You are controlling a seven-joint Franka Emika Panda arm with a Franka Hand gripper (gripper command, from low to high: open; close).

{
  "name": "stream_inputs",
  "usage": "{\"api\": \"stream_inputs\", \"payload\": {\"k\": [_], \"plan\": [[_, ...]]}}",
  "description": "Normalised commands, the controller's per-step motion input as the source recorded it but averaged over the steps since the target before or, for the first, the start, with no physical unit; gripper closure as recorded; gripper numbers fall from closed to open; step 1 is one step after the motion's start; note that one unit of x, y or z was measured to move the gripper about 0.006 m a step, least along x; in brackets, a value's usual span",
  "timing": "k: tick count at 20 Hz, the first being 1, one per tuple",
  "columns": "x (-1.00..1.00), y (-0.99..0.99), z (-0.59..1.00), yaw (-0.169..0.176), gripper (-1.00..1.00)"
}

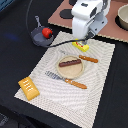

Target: Interact with the objects in diverse but meaningful ways.

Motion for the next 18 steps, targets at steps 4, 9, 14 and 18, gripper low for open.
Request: {"api": "stream_inputs", "payload": {"k": [4, 9, 14, 18], "plan": [[0.01, -0.65, 0.00, 0.179, -1.00], [0.00, -0.50, 0.06, 0.223, -1.00], [0.00, -0.44, -0.01, 0.160, -1.00], [0.00, -0.14, -0.11, 0.126, -1.00]]}}
